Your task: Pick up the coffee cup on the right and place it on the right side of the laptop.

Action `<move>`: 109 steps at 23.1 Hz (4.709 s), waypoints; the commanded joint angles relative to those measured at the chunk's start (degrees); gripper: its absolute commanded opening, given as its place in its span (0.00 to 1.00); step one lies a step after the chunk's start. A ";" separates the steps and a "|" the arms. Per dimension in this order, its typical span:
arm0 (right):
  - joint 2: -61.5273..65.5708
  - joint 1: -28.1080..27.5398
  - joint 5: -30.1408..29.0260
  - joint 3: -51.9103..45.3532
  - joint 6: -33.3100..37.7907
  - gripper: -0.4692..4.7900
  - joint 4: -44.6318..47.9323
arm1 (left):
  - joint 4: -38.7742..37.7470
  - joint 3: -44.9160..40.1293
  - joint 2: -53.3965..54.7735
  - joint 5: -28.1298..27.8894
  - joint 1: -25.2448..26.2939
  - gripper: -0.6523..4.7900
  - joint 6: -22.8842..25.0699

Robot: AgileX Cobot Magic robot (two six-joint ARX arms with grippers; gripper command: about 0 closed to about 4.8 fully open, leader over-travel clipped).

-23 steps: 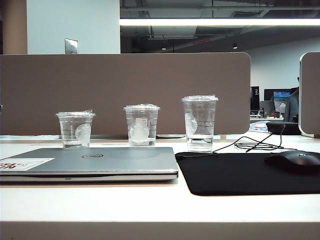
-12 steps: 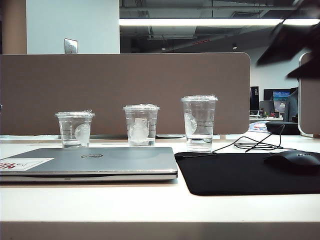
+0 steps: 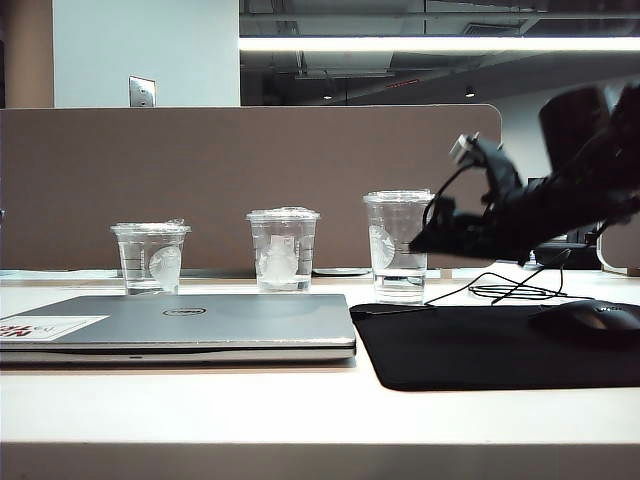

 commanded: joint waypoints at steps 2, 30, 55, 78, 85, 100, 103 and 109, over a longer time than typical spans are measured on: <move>4.98 0.79 0.20 2.91 -0.39 1.00 5.25 | -0.15 0.15 0.00 0.11 0.07 0.11 0.24; 17.29 3.28 0.15 18.73 -0.13 1.00 3.80 | -0.15 0.15 0.00 0.11 0.04 0.11 0.24; 17.84 4.09 2.51 19.34 0.15 0.90 3.93 | -0.13 0.15 0.00 0.11 0.04 0.11 0.24; 17.79 4.04 2.49 19.23 4.68 0.71 7.13 | -0.13 0.15 0.00 0.11 0.04 0.11 0.24; 17.38 4.04 0.35 18.99 4.66 0.71 7.10 | -0.13 0.15 0.00 0.11 0.04 0.11 0.24; 6.93 3.80 -0.22 8.04 4.57 0.70 11.85 | -0.15 0.15 0.00 0.11 0.02 0.11 0.24; 3.98 3.80 -0.22 5.03 4.57 0.70 11.93 | -0.13 0.15 0.00 0.11 0.02 0.11 0.24; -2.32 3.82 0.07 -2.86 4.57 0.70 13.64 | -0.13 0.15 0.00 0.11 0.04 0.11 0.24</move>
